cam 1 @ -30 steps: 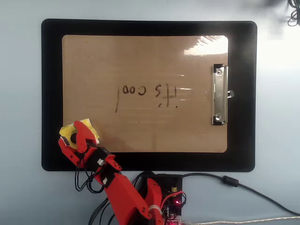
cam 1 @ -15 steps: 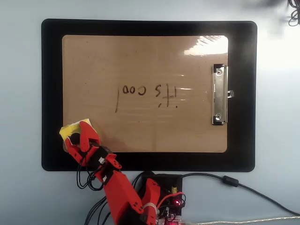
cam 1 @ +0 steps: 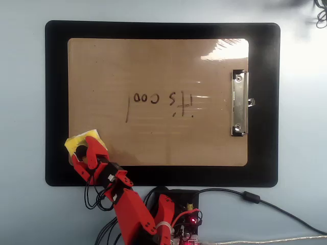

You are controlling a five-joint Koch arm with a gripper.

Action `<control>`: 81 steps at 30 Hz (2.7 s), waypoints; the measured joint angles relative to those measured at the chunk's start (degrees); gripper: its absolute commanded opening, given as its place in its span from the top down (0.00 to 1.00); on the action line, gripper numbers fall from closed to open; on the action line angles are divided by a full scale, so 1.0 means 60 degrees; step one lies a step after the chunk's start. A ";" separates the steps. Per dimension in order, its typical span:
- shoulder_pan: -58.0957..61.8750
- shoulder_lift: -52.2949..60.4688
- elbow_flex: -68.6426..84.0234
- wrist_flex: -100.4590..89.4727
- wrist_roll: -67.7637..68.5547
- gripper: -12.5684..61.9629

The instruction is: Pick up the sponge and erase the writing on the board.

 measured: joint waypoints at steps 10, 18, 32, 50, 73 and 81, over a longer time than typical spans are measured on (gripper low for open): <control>0.0088 0.0059 0.0000 -0.0015 0.0557 0.94; 0.2183 0.0659 0.0073 -0.0308 0.0557 0.94; 1.0122 0.0527 0.0454 -0.0352 -0.1714 0.94; 1.2759 -0.3457 -0.1963 -0.2285 -0.1816 0.94; 1.2700 -0.0015 -0.0044 -0.0176 -0.0776 0.94; 1.2744 -0.1626 -0.1040 -0.1040 -0.0615 0.94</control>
